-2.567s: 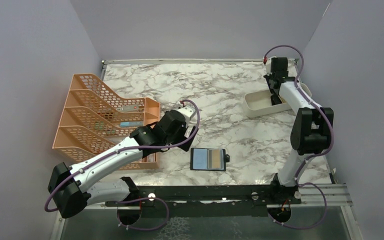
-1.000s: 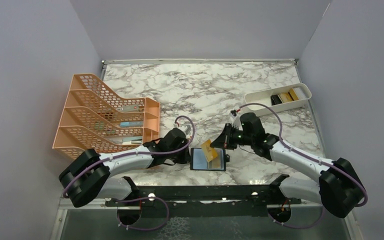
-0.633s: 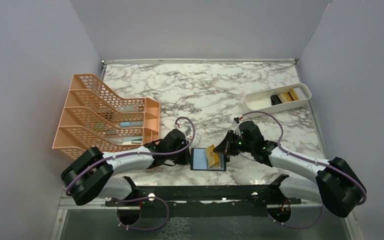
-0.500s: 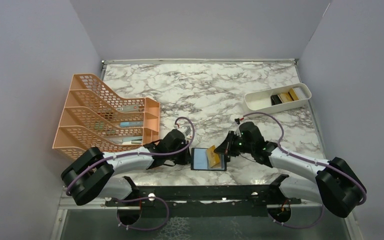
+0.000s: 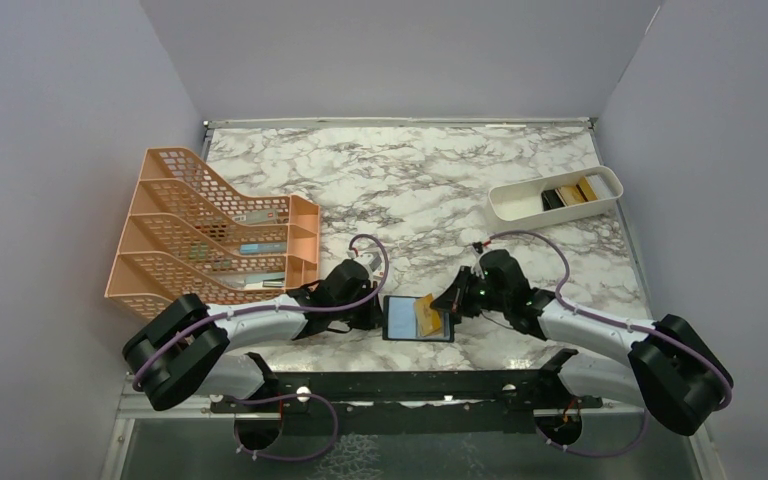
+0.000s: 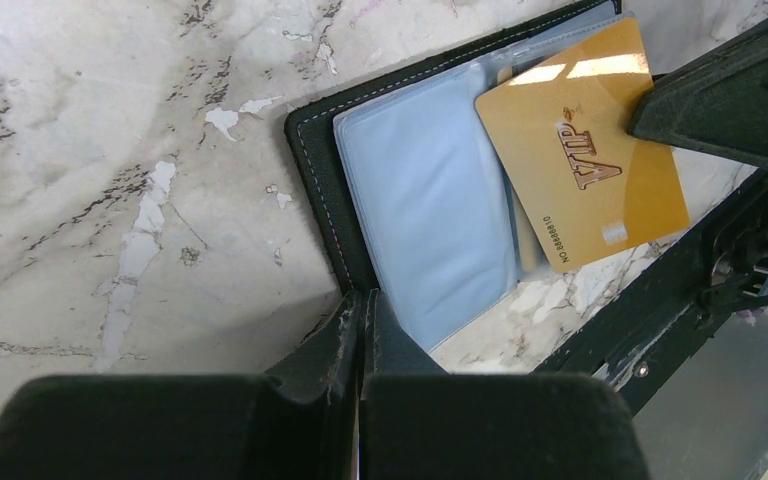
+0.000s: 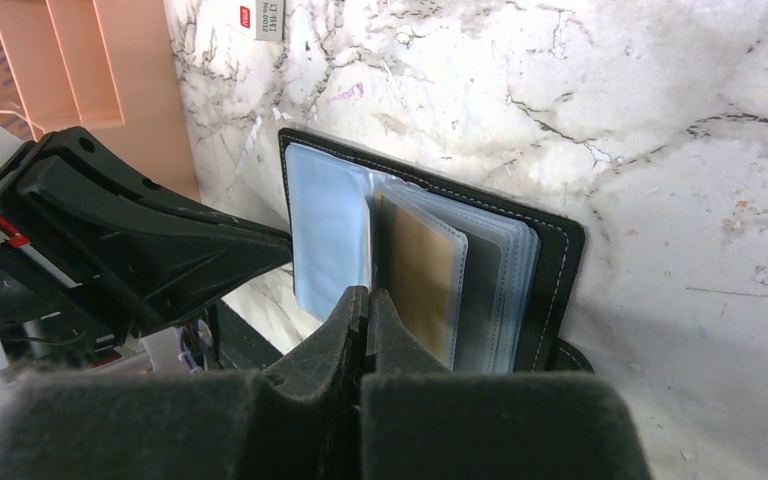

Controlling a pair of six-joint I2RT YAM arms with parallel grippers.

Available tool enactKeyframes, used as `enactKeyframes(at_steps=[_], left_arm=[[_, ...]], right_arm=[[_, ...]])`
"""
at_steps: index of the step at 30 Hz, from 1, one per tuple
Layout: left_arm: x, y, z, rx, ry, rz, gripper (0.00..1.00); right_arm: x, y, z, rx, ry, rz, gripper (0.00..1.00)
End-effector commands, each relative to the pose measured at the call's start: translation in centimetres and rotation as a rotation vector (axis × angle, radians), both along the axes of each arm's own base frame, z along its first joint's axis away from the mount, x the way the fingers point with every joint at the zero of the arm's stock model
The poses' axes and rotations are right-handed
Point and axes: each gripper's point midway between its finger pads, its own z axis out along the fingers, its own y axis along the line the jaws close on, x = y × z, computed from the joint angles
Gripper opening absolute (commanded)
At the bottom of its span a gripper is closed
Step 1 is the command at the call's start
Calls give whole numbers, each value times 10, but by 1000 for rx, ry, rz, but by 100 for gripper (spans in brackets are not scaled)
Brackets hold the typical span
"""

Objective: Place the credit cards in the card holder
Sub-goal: Insert the credit card into the card holder.

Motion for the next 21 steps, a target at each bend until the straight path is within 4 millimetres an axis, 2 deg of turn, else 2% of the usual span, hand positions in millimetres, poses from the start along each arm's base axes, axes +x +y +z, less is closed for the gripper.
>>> enactKeyframes(at_steps=[1, 10, 21], left_arm=[[-11, 5, -12, 16, 43, -12, 0], [-10, 3, -8, 1, 39, -4, 0], [-13, 3, -8, -11, 47, -11, 0]], right_arm=[[3, 1, -1, 15, -19, -23, 1], [1, 5, -4, 55, -3, -25, 1], [1, 13, 0, 132, -11, -18, 1]])
